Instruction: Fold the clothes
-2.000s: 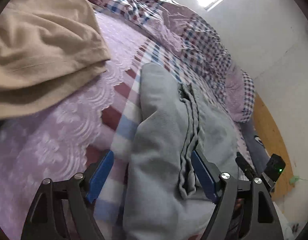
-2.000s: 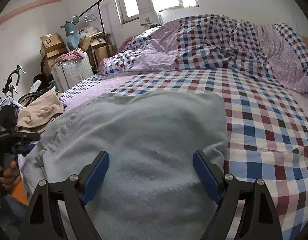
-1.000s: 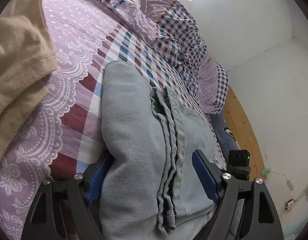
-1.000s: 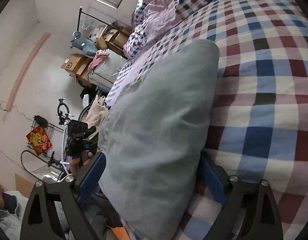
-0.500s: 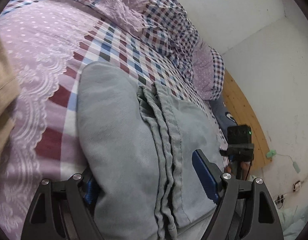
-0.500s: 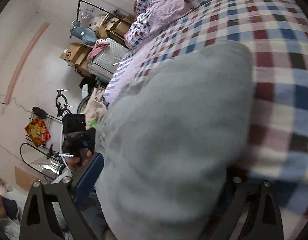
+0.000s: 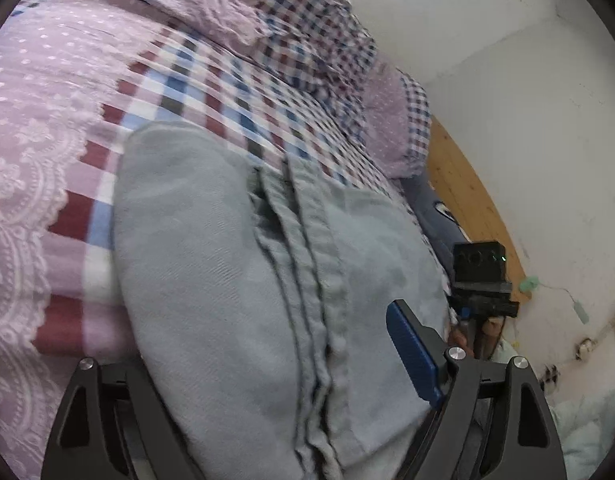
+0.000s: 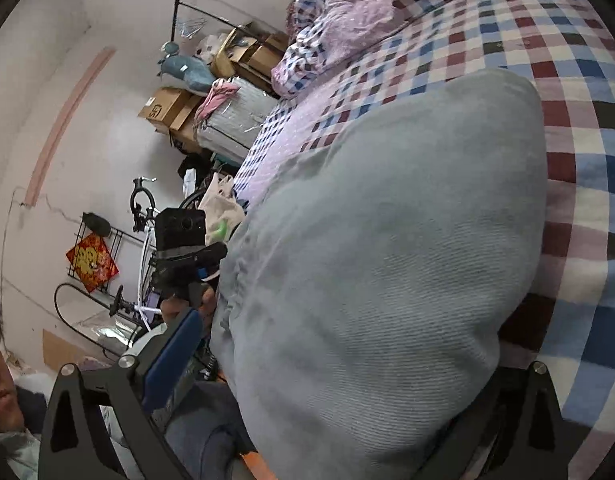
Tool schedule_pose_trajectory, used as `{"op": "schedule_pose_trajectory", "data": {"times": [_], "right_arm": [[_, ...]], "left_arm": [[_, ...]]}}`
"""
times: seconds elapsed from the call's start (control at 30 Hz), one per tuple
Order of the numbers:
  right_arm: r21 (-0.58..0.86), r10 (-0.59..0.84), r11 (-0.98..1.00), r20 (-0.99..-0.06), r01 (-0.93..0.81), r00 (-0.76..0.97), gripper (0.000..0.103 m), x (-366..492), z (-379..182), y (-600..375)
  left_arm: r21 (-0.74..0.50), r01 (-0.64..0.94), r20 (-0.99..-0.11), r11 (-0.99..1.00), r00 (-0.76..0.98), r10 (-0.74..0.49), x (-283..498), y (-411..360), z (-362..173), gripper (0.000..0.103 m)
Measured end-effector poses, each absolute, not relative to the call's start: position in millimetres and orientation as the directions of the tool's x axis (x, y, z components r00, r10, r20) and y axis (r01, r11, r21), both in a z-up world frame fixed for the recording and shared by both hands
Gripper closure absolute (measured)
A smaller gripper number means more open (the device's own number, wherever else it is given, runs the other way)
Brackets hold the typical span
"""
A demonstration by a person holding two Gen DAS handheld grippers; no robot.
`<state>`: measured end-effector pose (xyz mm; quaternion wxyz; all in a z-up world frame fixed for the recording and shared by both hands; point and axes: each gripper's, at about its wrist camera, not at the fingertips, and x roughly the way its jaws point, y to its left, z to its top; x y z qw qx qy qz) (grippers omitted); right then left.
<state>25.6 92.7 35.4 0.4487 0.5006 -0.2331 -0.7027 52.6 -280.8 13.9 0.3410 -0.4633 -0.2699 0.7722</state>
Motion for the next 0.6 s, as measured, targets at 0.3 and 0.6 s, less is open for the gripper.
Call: {"op": "schedule_pose_trajectory", "data": {"times": [0.3,0.6], "right_arm": [[0.716,-0.811,-0.564,-0.574,0.412,-0.114,0.000,23,26,76],[0.595,-0.700,-0.705,-0.670,0.386,-0.246,0.021,35,32,71]], "left_arm": [[-0.736,-0.261,-0.562,-0.625,-0.281,0.778,50,-270,10,0.016],[-0.613,-0.197,-0.677,-0.765,-0.369,0.637,58,-253,24,0.018]]}}
